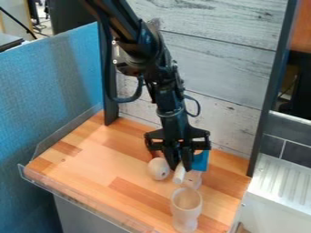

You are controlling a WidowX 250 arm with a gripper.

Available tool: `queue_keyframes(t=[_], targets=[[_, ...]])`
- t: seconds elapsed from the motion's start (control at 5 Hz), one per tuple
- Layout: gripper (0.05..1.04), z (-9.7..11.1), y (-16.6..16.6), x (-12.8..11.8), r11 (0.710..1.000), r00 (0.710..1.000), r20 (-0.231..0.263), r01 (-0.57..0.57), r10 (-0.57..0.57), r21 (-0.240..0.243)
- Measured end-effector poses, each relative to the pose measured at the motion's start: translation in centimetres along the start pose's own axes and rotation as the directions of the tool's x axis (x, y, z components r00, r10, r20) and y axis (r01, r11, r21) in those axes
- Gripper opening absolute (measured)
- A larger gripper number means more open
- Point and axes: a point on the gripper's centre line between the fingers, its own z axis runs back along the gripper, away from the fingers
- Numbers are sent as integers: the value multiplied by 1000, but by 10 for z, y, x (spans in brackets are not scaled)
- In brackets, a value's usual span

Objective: Balance the cylindrical piece on top of the blue arch and cup.

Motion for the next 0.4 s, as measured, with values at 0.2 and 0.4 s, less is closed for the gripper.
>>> queue_keyframes(t=[0.2,0.4], targets=[[242,-4,-1,5,1000,1000,1,-6,6,3],[242,-8,-5,8,1000,1000,-2,1,-1,6]])
